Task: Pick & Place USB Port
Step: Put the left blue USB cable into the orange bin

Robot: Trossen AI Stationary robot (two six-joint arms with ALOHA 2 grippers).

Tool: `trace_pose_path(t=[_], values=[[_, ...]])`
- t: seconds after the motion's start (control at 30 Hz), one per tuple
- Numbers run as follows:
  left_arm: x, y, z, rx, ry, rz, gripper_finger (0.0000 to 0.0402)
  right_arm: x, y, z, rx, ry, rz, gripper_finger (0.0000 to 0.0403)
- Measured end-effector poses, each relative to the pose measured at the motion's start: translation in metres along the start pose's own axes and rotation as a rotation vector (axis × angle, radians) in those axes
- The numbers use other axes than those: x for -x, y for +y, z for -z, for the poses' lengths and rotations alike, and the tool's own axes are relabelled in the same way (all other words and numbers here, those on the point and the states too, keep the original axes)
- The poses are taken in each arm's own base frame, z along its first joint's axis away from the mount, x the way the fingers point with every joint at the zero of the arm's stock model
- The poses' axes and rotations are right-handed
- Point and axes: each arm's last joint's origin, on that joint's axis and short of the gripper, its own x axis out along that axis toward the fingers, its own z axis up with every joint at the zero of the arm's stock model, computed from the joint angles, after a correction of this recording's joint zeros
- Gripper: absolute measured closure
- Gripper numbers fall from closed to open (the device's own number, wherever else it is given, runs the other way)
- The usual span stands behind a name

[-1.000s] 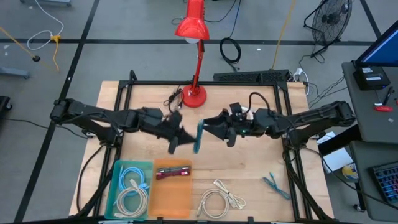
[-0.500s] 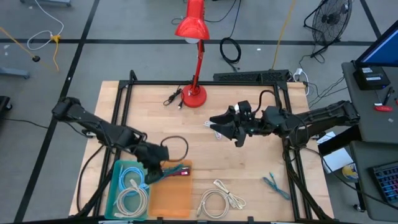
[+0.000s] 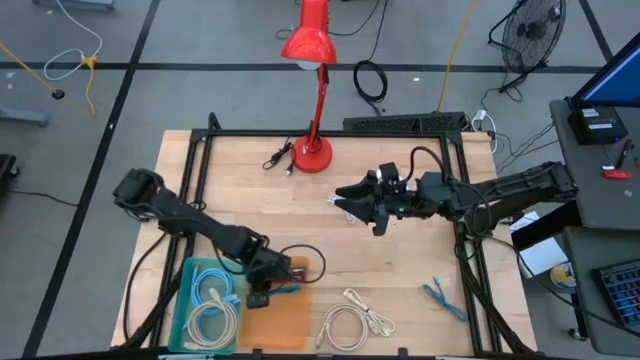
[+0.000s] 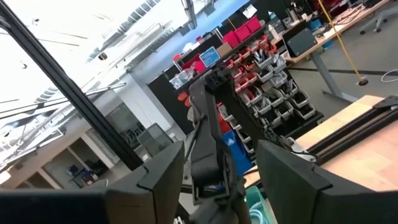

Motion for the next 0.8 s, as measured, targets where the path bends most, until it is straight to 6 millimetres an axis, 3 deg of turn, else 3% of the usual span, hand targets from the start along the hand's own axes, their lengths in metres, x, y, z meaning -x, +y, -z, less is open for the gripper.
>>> trace_pose_path(t=[0.27,0.57,0.8], values=[[-0.016,0.014,-0.007,-0.037,0.059,-0.015,0.0400,0.000,0.000,0.000,0.000,0.001,0.001,0.0212],[-0.019,0.028,-0.011,-0.034,0.100,-0.038,0.0399,0.000,0.000,0.000,0.000,0.001,0.001,0.0214],[-0.019,0.030,-0.007,-0.026,0.134,-0.056,0.0335,0.000,0.000,0.000,0.000,0.001,0.001,0.0217]])
